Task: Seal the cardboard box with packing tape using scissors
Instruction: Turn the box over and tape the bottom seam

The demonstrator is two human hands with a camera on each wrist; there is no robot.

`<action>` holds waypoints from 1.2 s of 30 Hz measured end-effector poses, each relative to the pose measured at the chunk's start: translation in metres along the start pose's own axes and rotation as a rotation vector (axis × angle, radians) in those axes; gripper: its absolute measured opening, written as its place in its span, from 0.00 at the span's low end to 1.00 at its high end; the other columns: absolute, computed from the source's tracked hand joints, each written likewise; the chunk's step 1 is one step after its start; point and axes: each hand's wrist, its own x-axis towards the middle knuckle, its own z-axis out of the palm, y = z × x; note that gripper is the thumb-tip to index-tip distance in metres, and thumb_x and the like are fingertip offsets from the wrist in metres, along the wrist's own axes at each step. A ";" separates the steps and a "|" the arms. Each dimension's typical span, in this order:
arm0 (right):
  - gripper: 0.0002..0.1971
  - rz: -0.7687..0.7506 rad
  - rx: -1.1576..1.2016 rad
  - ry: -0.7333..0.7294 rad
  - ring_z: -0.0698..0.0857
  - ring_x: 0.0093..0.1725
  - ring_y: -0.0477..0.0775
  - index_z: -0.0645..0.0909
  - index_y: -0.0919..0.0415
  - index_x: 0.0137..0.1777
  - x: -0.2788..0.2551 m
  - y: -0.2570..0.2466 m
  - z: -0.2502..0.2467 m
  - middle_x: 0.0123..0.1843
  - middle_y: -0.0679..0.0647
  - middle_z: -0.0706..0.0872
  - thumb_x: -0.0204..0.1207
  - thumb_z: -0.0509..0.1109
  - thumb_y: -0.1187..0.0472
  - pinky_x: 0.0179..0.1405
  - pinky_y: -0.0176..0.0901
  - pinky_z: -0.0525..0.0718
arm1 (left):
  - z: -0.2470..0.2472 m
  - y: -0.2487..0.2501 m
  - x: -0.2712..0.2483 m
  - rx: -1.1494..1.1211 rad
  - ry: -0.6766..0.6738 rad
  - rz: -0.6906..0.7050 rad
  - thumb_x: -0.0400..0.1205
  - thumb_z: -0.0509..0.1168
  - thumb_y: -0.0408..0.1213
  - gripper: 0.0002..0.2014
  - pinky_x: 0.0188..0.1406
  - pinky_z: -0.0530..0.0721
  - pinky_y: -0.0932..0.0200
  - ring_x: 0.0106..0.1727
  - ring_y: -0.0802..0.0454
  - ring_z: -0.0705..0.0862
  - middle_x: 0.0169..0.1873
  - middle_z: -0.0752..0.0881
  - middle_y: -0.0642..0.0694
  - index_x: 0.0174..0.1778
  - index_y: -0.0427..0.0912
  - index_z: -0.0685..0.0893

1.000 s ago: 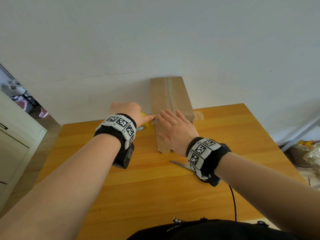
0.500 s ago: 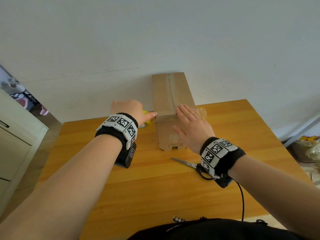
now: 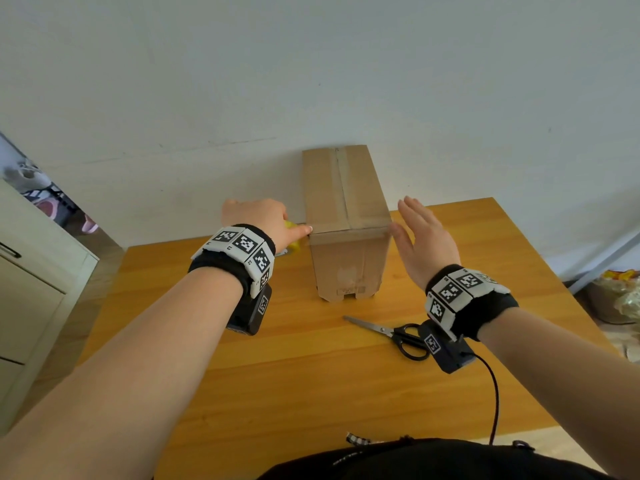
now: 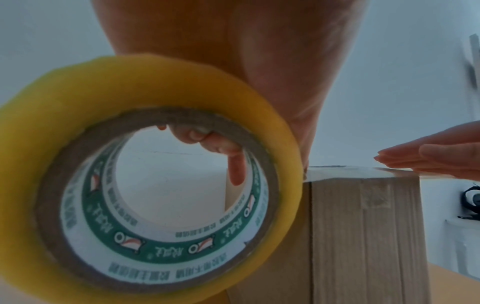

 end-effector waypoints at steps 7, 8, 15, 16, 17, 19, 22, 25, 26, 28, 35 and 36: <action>0.20 -0.200 -0.078 0.049 0.67 0.78 0.54 0.74 0.62 0.72 0.002 -0.009 0.011 0.75 0.56 0.74 0.83 0.58 0.56 0.81 0.46 0.53 | 0.001 0.000 0.002 0.001 -0.026 -0.002 0.75 0.48 0.72 0.32 0.50 0.70 0.50 0.38 0.50 0.78 0.25 0.75 0.56 0.50 0.51 0.85; 0.20 -0.213 -0.112 0.032 0.66 0.79 0.54 0.73 0.62 0.72 0.001 -0.008 0.015 0.76 0.55 0.73 0.83 0.57 0.56 0.81 0.47 0.52 | 0.002 -0.001 0.002 0.001 -0.026 -0.004 0.75 0.48 0.72 0.32 0.50 0.70 0.50 0.38 0.50 0.78 0.26 0.76 0.56 0.50 0.51 0.85; 0.18 -0.236 -0.162 0.054 0.66 0.78 0.54 0.80 0.60 0.66 0.005 -0.009 0.009 0.75 0.53 0.75 0.84 0.56 0.53 0.81 0.49 0.53 | -0.001 0.003 0.000 -0.077 -0.052 -0.002 0.79 0.52 0.67 0.23 0.27 0.57 0.61 0.25 0.58 0.65 0.25 0.69 0.54 0.37 0.50 0.73; 0.17 -0.256 -0.133 0.072 0.69 0.77 0.56 0.83 0.60 0.62 0.008 -0.012 0.008 0.73 0.55 0.77 0.83 0.59 0.54 0.80 0.50 0.55 | -0.002 0.003 0.000 -0.058 -0.047 -0.002 0.78 0.52 0.68 0.23 0.31 0.60 0.61 0.26 0.57 0.66 0.25 0.69 0.54 0.39 0.50 0.75; 0.15 -0.299 -0.115 0.087 0.72 0.75 0.58 0.85 0.60 0.58 0.010 -0.017 0.008 0.70 0.57 0.79 0.82 0.62 0.55 0.79 0.51 0.59 | -0.001 0.002 0.000 -0.039 -0.042 -0.007 0.77 0.51 0.69 0.24 0.38 0.63 0.58 0.27 0.56 0.68 0.25 0.70 0.55 0.41 0.50 0.76; 0.11 -0.397 -0.119 0.073 0.79 0.68 0.60 0.88 0.61 0.53 0.014 -0.028 0.012 0.63 0.58 0.85 0.79 0.66 0.58 0.72 0.52 0.68 | 0.000 0.002 0.001 -0.016 -0.041 -0.014 0.76 0.50 0.70 0.25 0.45 0.64 0.53 0.31 0.53 0.74 0.25 0.71 0.55 0.41 0.51 0.77; 0.07 -0.469 -0.129 0.038 0.87 0.55 0.61 0.89 0.62 0.47 0.017 -0.045 0.020 0.52 0.57 0.90 0.74 0.71 0.61 0.53 0.52 0.83 | -0.001 0.003 0.000 -0.041 -0.053 -0.020 0.77 0.52 0.69 0.25 0.35 0.64 0.61 0.30 0.54 0.72 0.26 0.71 0.54 0.43 0.50 0.78; 0.05 -0.486 -0.125 0.029 0.89 0.46 0.62 0.90 0.62 0.42 0.020 -0.051 0.029 0.47 0.57 0.91 0.70 0.75 0.63 0.39 0.50 0.86 | -0.002 0.003 0.000 -0.014 -0.044 -0.029 0.76 0.51 0.71 0.28 0.40 0.66 0.56 0.30 0.54 0.73 0.26 0.74 0.53 0.45 0.51 0.82; 0.05 -0.490 -0.131 0.018 0.89 0.45 0.62 0.90 0.62 0.42 0.021 -0.051 0.031 0.47 0.57 0.90 0.70 0.74 0.62 0.39 0.50 0.86 | -0.002 0.003 0.000 -0.010 -0.046 -0.031 0.76 0.51 0.71 0.28 0.40 0.65 0.56 0.29 0.54 0.72 0.26 0.74 0.53 0.45 0.51 0.82; 0.06 -0.469 -0.118 0.014 0.88 0.46 0.62 0.90 0.62 0.43 0.023 -0.052 0.032 0.48 0.57 0.90 0.71 0.74 0.61 0.40 0.51 0.86 | -0.001 0.003 0.002 -0.020 -0.056 -0.033 0.76 0.51 0.70 0.27 0.38 0.65 0.57 0.30 0.54 0.72 0.26 0.73 0.53 0.45 0.51 0.81; 0.11 -0.443 -0.118 -0.059 0.82 0.58 0.61 0.88 0.60 0.52 0.030 -0.068 0.035 0.58 0.56 0.87 0.78 0.67 0.57 0.52 0.50 0.79 | -0.004 0.003 0.002 -0.019 -0.070 -0.033 0.76 0.52 0.71 0.24 0.40 0.64 0.55 0.26 0.56 0.69 0.25 0.71 0.54 0.40 0.53 0.76; 0.12 -0.433 -0.111 -0.059 0.82 0.58 0.60 0.88 0.60 0.53 0.031 -0.068 0.036 0.59 0.56 0.86 0.78 0.66 0.56 0.52 0.50 0.79 | -0.004 0.003 0.003 -0.009 -0.071 -0.028 0.75 0.51 0.71 0.25 0.41 0.64 0.54 0.28 0.55 0.72 0.25 0.72 0.54 0.41 0.53 0.77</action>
